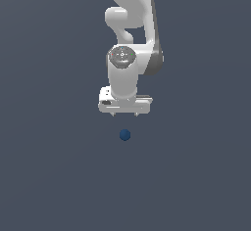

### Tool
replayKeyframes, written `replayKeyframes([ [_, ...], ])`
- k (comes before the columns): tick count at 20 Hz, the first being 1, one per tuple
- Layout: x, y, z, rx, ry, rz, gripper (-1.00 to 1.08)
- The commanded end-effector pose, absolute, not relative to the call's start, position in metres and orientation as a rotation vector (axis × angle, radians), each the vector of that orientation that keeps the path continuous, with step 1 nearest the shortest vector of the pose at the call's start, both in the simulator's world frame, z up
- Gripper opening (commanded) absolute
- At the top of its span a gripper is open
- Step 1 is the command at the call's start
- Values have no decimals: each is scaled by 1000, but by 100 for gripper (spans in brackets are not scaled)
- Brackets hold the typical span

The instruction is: Pick up the object and move it to a goal position.

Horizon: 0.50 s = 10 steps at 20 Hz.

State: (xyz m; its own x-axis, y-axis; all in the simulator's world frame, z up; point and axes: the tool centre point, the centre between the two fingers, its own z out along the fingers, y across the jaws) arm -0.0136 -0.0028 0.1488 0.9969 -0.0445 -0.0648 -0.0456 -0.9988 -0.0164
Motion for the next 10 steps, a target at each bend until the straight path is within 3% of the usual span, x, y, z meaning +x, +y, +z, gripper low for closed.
replayKeyframes([
  [1,-14,-3,149,-3121,70,101,100],
  [10,-9,-13,159,-3141,118,97,100],
])
